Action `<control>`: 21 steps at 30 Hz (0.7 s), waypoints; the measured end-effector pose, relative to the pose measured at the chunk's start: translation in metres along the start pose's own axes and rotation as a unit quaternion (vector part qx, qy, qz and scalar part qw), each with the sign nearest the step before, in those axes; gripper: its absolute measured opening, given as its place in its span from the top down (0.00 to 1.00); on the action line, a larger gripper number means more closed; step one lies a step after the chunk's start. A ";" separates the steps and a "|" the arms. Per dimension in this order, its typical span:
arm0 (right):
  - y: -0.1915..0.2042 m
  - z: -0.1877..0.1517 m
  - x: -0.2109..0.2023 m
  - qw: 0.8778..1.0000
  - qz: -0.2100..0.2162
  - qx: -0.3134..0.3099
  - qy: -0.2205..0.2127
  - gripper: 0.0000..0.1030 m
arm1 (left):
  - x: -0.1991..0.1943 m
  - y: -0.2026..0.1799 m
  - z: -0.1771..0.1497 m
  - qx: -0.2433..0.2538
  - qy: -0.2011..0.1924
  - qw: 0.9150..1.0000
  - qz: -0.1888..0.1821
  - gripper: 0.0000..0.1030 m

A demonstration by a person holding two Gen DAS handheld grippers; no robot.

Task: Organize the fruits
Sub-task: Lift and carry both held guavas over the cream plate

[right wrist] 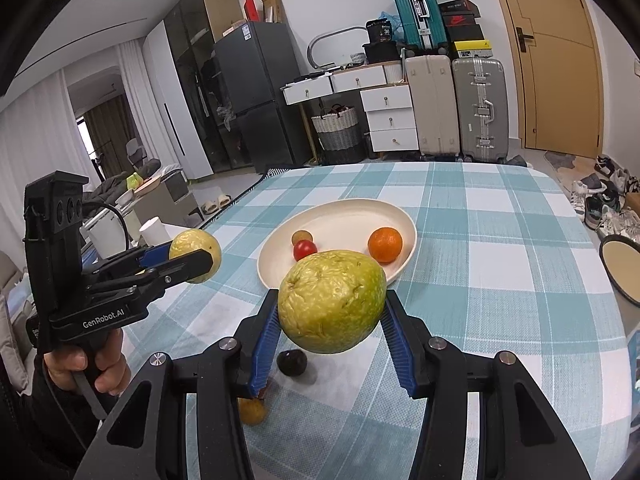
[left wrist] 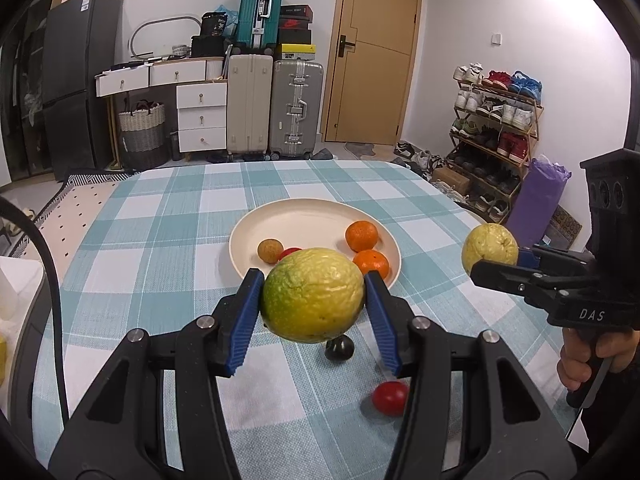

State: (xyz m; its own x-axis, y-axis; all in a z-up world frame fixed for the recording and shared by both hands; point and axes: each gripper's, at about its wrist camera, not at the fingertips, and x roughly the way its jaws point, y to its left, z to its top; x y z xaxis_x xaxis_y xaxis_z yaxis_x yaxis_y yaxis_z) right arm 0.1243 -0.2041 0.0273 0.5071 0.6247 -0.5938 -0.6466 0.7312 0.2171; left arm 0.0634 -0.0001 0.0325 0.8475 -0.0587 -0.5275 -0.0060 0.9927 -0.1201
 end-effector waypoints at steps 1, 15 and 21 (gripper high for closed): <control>0.001 0.001 0.001 1.000 0.000 -0.001 0.001 0.51 | 0.003 0.001 0.002 0.001 0.000 1.000 0.002 0.53; 0.000 0.018 0.028 1.000 0.001 -0.004 0.020 0.51 | 0.038 0.012 0.015 0.003 0.016 1.000 0.002 0.53; 0.006 0.017 0.052 0.999 0.013 -0.008 0.050 0.51 | 0.059 0.019 0.015 0.005 0.032 0.999 0.000 0.53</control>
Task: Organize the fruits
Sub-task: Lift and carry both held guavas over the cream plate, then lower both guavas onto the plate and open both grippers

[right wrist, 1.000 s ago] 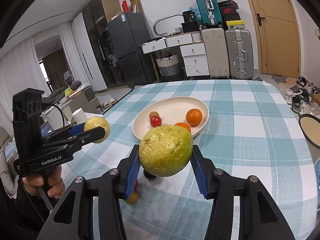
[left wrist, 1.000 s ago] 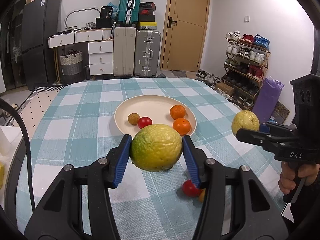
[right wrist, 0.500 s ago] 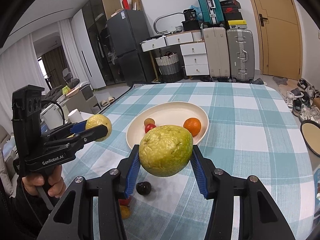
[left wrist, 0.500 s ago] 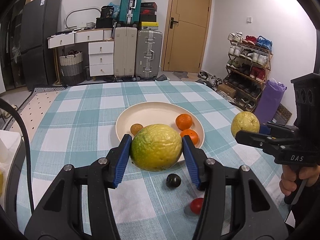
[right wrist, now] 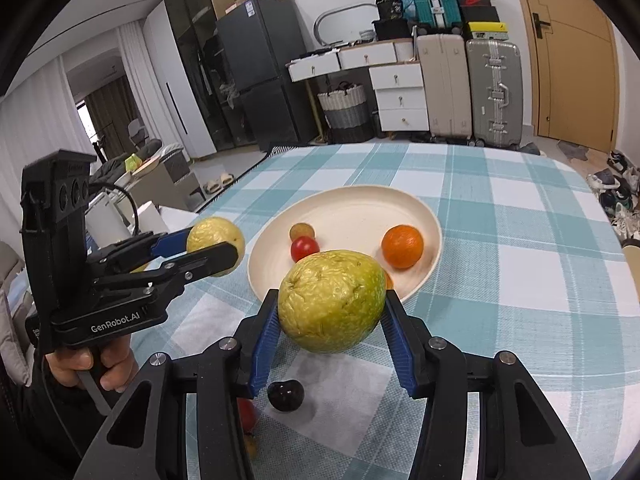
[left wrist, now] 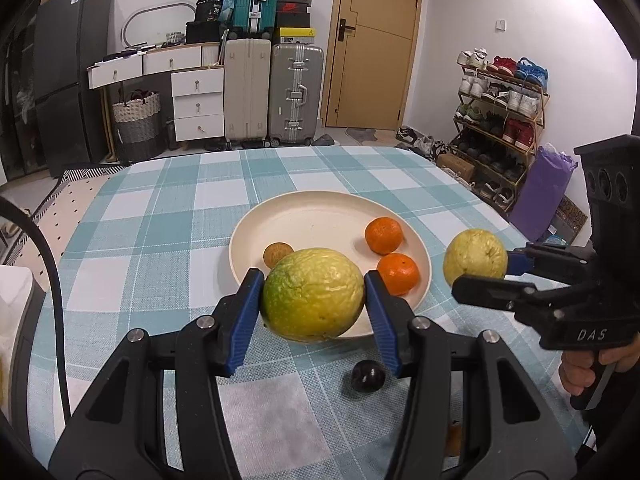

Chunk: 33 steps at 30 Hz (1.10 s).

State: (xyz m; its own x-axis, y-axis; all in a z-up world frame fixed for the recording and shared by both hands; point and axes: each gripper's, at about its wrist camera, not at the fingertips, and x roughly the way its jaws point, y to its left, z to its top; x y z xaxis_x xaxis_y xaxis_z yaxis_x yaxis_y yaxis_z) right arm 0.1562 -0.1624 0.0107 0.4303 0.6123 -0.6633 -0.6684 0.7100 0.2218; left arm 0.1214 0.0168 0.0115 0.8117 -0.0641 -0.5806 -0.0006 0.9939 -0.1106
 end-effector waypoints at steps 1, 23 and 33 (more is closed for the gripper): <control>0.001 0.000 0.004 1.000 0.001 0.000 0.004 0.51 | 0.003 0.001 0.000 0.000 0.001 1.000 0.001 0.53; 0.026 0.011 0.065 0.998 0.002 -0.044 0.045 0.51 | 0.058 0.030 0.001 -0.012 0.031 0.999 0.012 0.53; 0.027 0.017 0.075 0.997 -0.009 -0.066 0.045 0.51 | 0.065 0.034 0.004 -0.017 0.029 0.999 0.006 0.52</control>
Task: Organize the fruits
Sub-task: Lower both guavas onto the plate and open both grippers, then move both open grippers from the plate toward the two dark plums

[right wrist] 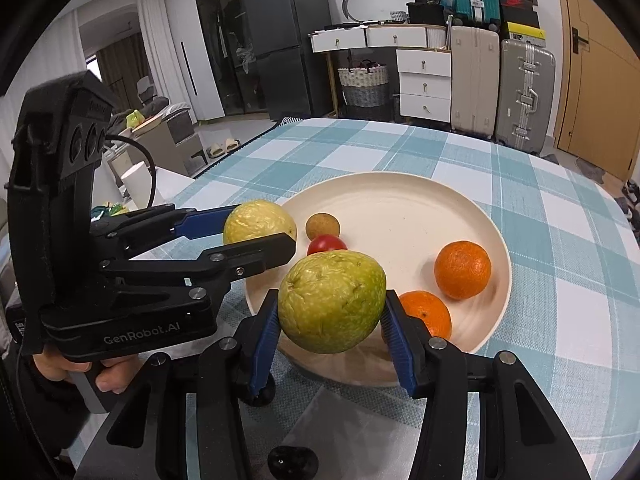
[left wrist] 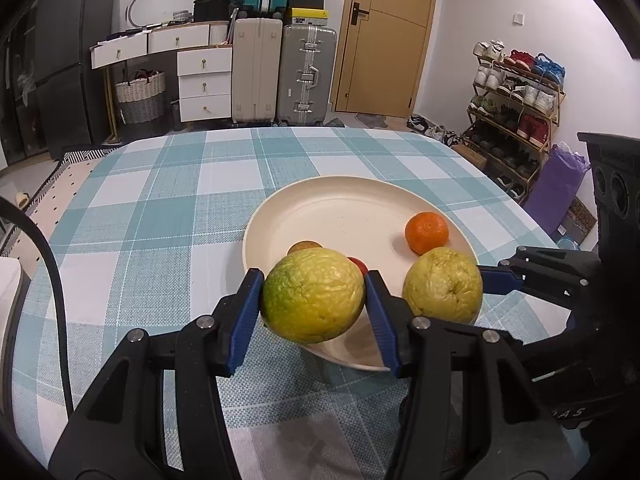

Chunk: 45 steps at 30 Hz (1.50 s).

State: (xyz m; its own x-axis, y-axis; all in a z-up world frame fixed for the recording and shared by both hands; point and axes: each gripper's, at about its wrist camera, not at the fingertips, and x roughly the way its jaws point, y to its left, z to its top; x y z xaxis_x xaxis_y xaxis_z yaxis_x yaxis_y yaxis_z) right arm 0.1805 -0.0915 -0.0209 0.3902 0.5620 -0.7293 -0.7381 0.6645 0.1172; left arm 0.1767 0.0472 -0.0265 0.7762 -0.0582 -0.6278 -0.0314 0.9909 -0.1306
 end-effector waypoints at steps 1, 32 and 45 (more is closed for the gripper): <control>0.001 0.000 0.001 1.000 0.000 -0.003 0.001 0.51 | 0.001 0.000 0.001 0.001 0.000 1.000 0.001 0.53; -0.029 -0.022 -0.056 0.997 -0.025 0.046 -0.055 0.17 | -0.026 0.002 -0.005 -0.001 -0.022 1.000 0.012 0.20; -0.020 -0.043 -0.080 0.997 -0.020 0.049 -0.050 0.00 | -0.087 -0.006 -0.027 -0.010 -0.040 0.999 0.023 0.01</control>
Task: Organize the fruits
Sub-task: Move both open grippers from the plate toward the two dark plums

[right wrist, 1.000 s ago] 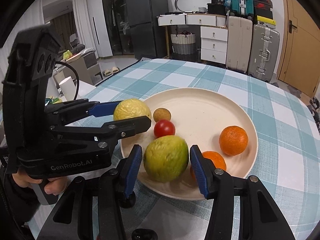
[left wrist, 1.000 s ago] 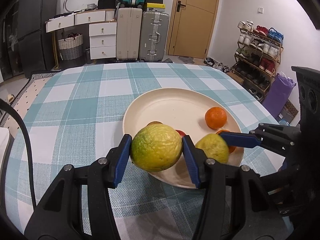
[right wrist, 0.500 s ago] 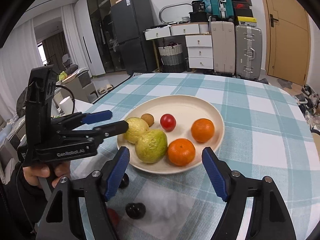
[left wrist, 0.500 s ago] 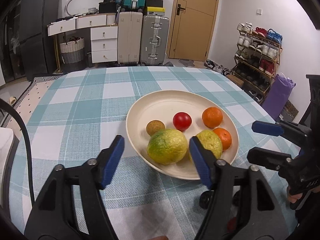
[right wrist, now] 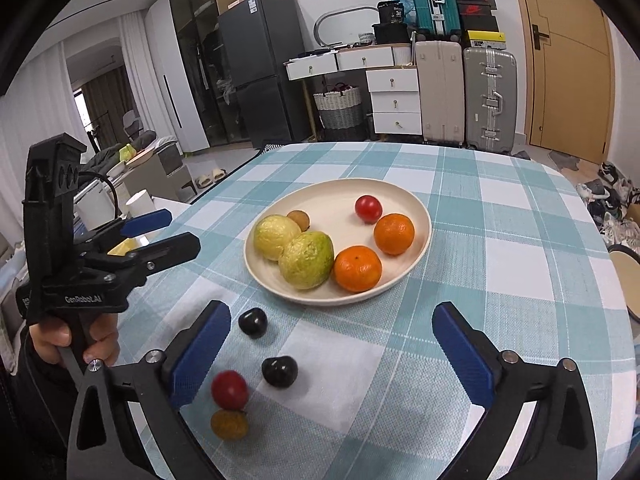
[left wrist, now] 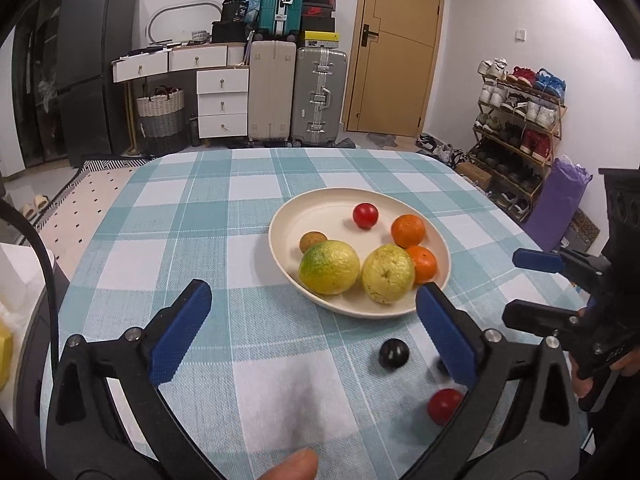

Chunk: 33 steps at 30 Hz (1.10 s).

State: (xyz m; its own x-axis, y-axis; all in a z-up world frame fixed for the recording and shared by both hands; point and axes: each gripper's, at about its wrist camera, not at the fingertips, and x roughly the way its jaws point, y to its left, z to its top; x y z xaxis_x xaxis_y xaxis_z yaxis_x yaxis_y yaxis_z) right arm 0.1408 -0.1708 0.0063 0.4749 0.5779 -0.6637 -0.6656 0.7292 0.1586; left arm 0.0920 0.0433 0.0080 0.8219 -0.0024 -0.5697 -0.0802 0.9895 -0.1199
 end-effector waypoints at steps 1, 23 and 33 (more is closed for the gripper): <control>0.001 -0.002 -0.001 1.000 0.000 0.001 0.001 0.00 | -0.003 -0.001 -0.002 0.001 0.001 1.000 0.001 0.01; 0.009 -0.032 0.026 0.996 -0.035 -0.011 0.080 0.00 | 0.002 -0.024 -0.024 0.031 0.034 0.999 0.007 0.01; 0.010 -0.036 0.033 0.995 -0.039 -0.019 0.095 0.00 | 0.011 -0.022 -0.027 0.028 0.046 0.999 0.005 0.01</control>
State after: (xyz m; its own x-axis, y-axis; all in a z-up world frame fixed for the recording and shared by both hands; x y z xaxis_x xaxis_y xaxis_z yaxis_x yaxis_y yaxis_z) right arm 0.1291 -0.1578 -0.0407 0.4101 0.4380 -0.8000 -0.6540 0.7526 0.0768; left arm 0.0877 0.0178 -0.0180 0.7651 -0.0035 -0.6439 -0.0539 0.9961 -0.0695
